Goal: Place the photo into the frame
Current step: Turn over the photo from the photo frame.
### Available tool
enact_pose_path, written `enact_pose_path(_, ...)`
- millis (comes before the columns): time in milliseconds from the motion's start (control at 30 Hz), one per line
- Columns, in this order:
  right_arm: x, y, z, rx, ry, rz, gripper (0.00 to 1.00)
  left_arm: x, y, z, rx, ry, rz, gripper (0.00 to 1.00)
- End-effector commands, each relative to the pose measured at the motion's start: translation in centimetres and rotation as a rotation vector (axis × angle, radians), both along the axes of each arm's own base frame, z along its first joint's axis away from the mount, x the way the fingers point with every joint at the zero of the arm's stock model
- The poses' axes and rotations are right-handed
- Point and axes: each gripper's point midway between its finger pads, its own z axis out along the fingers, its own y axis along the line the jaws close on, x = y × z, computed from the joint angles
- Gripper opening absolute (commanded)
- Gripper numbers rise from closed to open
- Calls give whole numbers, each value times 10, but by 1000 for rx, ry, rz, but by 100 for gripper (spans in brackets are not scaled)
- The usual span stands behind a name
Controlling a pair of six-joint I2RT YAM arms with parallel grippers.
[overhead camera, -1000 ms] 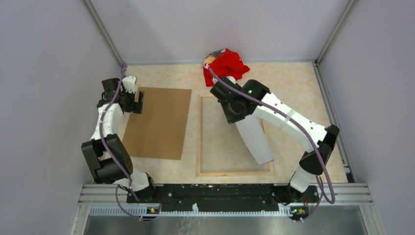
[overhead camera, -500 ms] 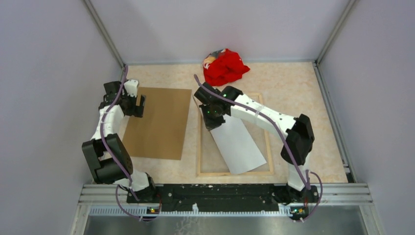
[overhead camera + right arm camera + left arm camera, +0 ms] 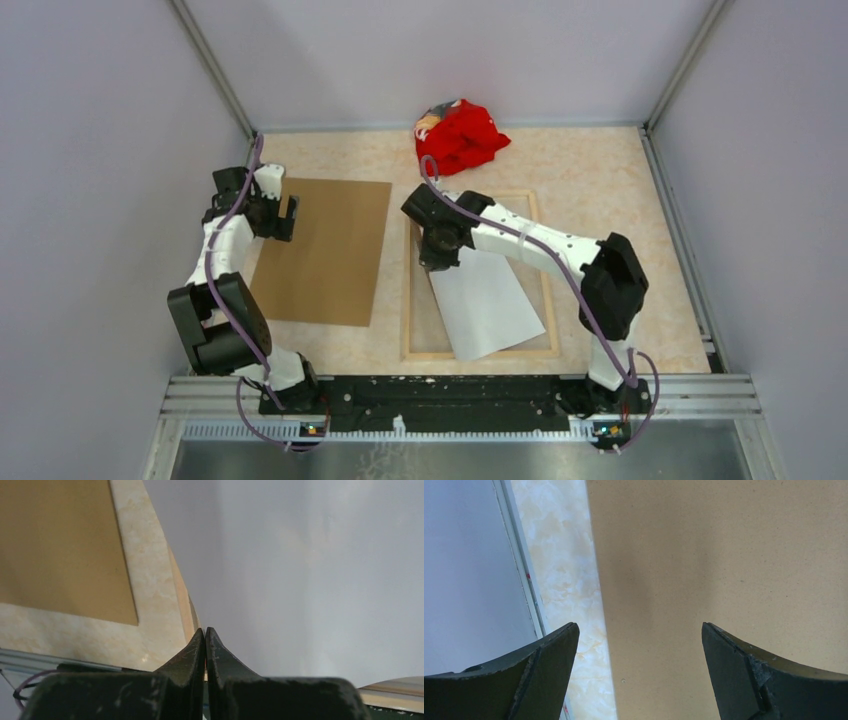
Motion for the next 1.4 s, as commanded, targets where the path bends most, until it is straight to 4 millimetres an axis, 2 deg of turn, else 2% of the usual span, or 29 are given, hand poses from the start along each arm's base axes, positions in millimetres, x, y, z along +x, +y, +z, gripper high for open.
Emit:
enact_pose_path(0, 17, -2, 28, 117, -102, -230, 0, -1, -3, 8, 8, -24, -24, 99)
enact_pose_path(100, 21, -3, 28, 131, -113, -290, 0, -1, -2, 9, 12, -24, -26, 99)
enact_pose_path(233, 33, 3, 40, 170, -148, -343, 0, -1, -3, 10, 6, -25, -29, 99)
enact_pose_path(467, 50, 14, 82, 267, -193, -359, 0, -2, -3, 11, 11, -22, -34, 99)
enact_pose_path(600, 48, 11, 101, 288, -207, -354, 0, -2, -4, 8, 7, -16, -39, 99)
enact_pose_path(700, 47, -2, 109, 277, -238, -371, 0, -3, -6, 6, -3, -10, -45, 99)
enact_pose_path(800, 46, -17, 110, 253, -267, -385, 0, -3, -7, 6, -5, -10, -49, 99)
enact_pose_path(933, 43, -33, 97, 205, -258, -398, 0, -4, -7, 6, -3, -8, -51, 99)
enact_pose_path(1133, 46, -42, 81, 169, -253, -391, 0, -4, -6, 7, 1, -9, -51, 99)
enact_pose_path(1367, 50, -50, 63, 88, -224, -306, 0, -2, -5, 8, 5, -9, -50, 99)
